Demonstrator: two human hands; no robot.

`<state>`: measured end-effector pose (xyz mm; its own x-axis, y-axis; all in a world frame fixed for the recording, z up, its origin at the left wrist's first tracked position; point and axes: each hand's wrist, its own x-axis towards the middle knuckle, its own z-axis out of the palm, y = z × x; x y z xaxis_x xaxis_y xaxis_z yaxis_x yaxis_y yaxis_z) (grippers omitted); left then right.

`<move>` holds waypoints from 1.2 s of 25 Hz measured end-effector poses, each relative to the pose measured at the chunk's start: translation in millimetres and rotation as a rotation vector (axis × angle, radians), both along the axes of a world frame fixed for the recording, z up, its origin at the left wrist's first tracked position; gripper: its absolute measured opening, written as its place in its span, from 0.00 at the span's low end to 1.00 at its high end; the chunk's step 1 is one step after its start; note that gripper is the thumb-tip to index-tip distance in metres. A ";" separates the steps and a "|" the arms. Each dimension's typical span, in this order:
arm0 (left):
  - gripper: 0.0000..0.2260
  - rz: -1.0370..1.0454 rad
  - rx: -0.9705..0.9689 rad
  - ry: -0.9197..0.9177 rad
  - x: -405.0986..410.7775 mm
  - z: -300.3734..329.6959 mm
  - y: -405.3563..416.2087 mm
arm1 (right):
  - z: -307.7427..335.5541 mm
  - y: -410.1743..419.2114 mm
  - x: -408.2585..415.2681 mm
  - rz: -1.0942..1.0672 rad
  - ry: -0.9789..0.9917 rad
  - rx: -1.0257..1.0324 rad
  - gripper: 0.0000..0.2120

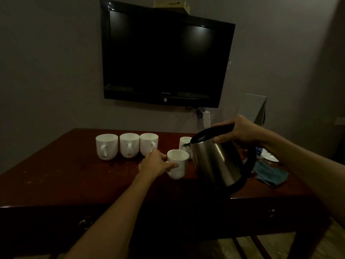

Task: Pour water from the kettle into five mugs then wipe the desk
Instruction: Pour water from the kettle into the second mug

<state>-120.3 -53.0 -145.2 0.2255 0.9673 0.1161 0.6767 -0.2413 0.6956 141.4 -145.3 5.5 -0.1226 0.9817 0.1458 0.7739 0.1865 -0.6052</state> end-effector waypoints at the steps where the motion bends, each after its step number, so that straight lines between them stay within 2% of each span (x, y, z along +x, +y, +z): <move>1: 0.11 0.001 -0.004 -0.003 0.0 0.1 0.2 | 0.8 -0.4 -0.7 0.001 0.000 -0.001 0.21; 30: 0.12 0.036 -0.002 -0.024 2.4 0.0 -5.3 | 2.5 -2.4 -6.9 -0.023 -0.043 0.010 0.22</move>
<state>-117.9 -58.3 -145.2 0.1874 0.9750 0.1191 0.6682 -0.2154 0.7121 134.5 -147.7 8.0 -0.1065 0.9828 0.1507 0.8035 0.1744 -0.5692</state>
